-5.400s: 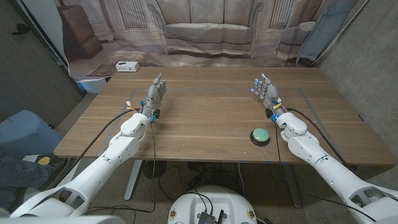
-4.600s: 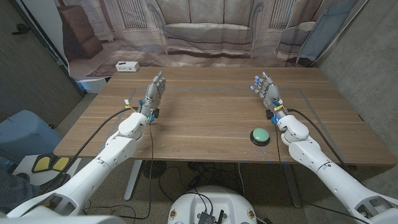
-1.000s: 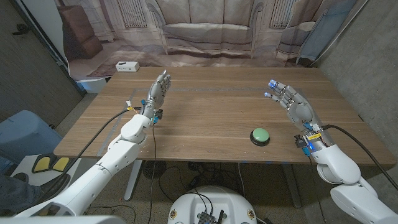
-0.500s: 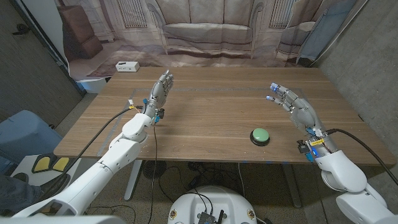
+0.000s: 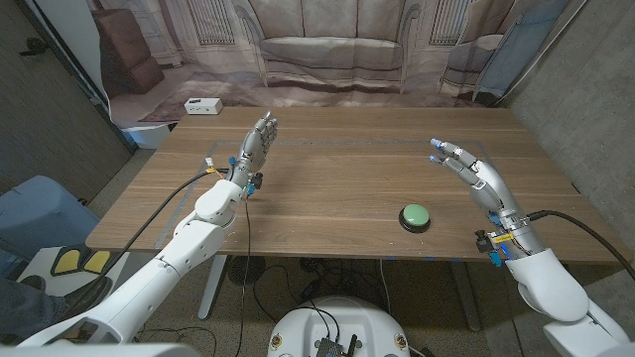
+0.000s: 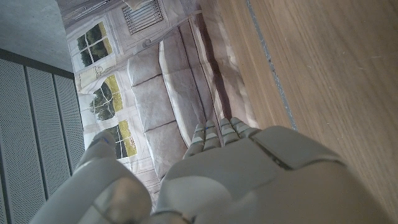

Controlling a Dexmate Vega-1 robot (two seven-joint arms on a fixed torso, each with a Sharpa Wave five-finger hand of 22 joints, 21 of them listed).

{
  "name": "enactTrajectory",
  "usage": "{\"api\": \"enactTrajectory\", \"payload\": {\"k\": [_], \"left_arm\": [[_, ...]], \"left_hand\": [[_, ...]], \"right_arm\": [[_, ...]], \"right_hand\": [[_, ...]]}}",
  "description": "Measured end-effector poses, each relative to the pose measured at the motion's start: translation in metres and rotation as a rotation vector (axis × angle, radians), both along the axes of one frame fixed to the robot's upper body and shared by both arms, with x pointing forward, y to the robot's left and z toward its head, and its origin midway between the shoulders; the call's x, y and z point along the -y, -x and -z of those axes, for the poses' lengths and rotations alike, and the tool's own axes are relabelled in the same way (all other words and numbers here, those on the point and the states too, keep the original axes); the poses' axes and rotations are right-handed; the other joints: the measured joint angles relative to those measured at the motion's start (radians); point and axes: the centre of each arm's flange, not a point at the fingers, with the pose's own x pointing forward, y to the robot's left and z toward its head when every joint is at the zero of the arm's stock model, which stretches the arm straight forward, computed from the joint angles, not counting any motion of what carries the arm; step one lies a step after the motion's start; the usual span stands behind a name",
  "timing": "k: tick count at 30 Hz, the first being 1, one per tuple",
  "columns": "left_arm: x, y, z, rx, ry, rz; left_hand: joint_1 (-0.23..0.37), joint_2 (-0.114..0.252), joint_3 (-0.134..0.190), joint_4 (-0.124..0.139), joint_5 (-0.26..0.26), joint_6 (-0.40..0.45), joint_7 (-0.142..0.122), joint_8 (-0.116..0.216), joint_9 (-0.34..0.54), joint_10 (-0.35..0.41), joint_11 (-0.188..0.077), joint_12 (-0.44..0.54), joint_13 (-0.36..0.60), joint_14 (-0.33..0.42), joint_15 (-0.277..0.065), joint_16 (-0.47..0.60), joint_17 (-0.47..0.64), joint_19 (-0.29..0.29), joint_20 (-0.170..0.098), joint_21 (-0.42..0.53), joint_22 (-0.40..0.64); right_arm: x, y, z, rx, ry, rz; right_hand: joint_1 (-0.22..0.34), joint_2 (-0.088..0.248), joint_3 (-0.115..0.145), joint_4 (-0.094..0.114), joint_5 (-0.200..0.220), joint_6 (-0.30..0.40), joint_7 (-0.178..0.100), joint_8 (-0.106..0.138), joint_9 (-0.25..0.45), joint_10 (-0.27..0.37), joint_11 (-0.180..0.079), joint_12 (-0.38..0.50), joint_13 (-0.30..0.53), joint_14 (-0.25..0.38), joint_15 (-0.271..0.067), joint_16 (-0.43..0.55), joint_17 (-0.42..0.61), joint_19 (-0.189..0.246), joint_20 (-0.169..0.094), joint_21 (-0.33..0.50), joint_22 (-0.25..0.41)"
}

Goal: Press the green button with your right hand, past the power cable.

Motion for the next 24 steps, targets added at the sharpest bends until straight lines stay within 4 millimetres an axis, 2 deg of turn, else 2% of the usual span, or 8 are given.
{"api": "enactTrajectory", "payload": {"k": [2, 10, 14, 24], "left_arm": [[0.0, 0.0, 0.001, -0.002, 0.0, 0.001], [0.0, 0.001, 0.002, -0.002, 0.001, 0.008], [0.0, 0.001, 0.003, 0.0, 0.001, 0.012], [-0.003, 0.002, 0.001, 0.007, 0.0, 0.014]], "left_hand": [[0.0, 0.0, 0.0, 0.0, 0.0, 0.0, 0.0, 0.0, 0.0, 0.0, 0.0, 0.0, 0.0, 0.0, 0.0, 0.0, 0.0, 0.0, 0.0, 0.0, 0.0], [0.007, 0.007, 0.003, -0.003, 0.0, 0.005, -0.005, 0.0, 0.0, 0.0, 0.0, 0.0, 0.0, 0.0, 0.0, 0.0, 0.0, 0.0, 0.0, 0.0, 0.0], [0.007, 0.007, 0.004, -0.004, 0.0, 0.009, -0.002, 0.0, 0.0, 0.0, 0.0, 0.0, 0.0, 0.0, 0.0, 0.0, 0.0, 0.0, 0.01, 0.0, 0.0], [0.007, 0.007, 0.001, -0.007, 0.0, 0.009, -0.002, -0.001, 0.0, 0.0, 0.0, 0.0, 0.0, 0.0, 0.0, 0.0, 0.0, 0.0, 0.01, -0.008, 0.0]], "right_arm": [[-0.001, 0.002, 0.0, 0.015, 0.022, 0.026], [-0.003, 0.008, -0.001, 0.057, 0.065, 0.099], [-0.005, 0.01, -0.001, 0.078, 0.09, 0.138], [-0.01, 0.013, 0.002, 0.135, 0.171, 0.264]], "right_hand": [[0.004, 0.004, 0.0, 0.0, 0.0, 0.008, 0.0, 0.008, 0.0, 0.006, -0.001, 0.0, 0.0, 0.003, -0.003, 0.0, 0.0, 0.004, 0.004, 0.0, 0.0], [0.012, 0.012, 0.0, 0.0, 0.004, 0.014, -0.004, 0.008, 0.0, 0.015, -0.004, 0.0, 0.0, 0.016, -0.005, 0.0, 0.0, 0.018, 0.0, 0.0, 0.0], [0.012, 0.012, 0.0, 0.0, 0.004, 0.014, -0.004, 0.008, 0.0, 0.014, -0.004, 0.0, 0.0, 0.016, -0.005, 0.0, 0.0, 0.018, 0.0, 0.0, 0.0], [0.016, 0.016, 0.004, -0.004, 0.007, -0.001, -0.018, -0.004, 0.0, 0.012, -0.006, 0.0, 0.005, 0.012, -0.009, -0.005, -0.005, 0.024, -0.006, -0.008, 0.0]]}}
